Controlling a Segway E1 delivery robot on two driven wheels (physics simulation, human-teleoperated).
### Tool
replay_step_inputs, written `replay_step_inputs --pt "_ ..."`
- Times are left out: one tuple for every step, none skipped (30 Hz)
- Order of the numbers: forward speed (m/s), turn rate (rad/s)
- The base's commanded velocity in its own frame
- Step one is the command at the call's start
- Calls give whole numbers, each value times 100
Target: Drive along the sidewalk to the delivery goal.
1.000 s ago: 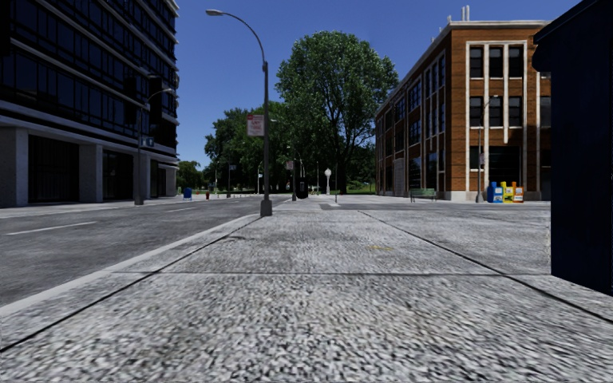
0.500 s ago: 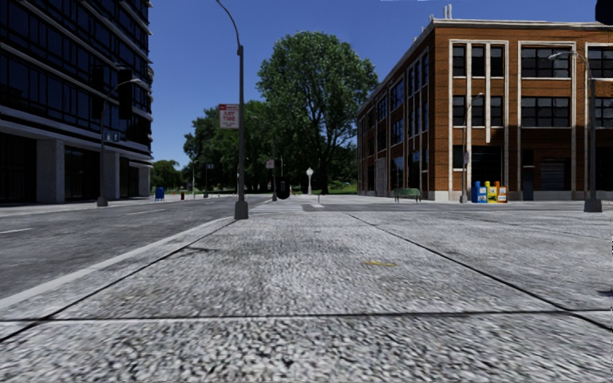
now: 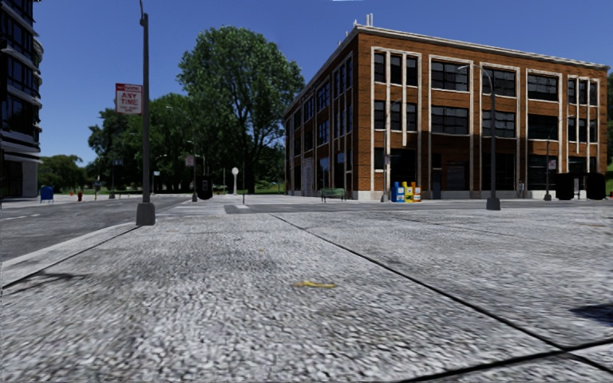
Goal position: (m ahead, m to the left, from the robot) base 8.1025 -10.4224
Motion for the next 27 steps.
replay_step_inputs --pt "163 -65" --pt "163 -65" --pt "163 -64" --pt "163 -60" --pt "162 -57" --pt "161 -54" --pt "159 -50" --pt "155 -48" --pt "153 -48" --pt "152 -48" --pt "152 -48" --pt "152 -48" --pt "151 -48" --pt "150 -48" --pt "147 -48" --pt "143 -48" --pt "139 -48" --pt "136 -48" --pt "136 -48" --pt "135 -48" --pt "134 -48" --pt "134 -48" --pt "134 -48" --pt "134 -48" --pt "134 -48" --pt "134 -48" --pt "134 -48"
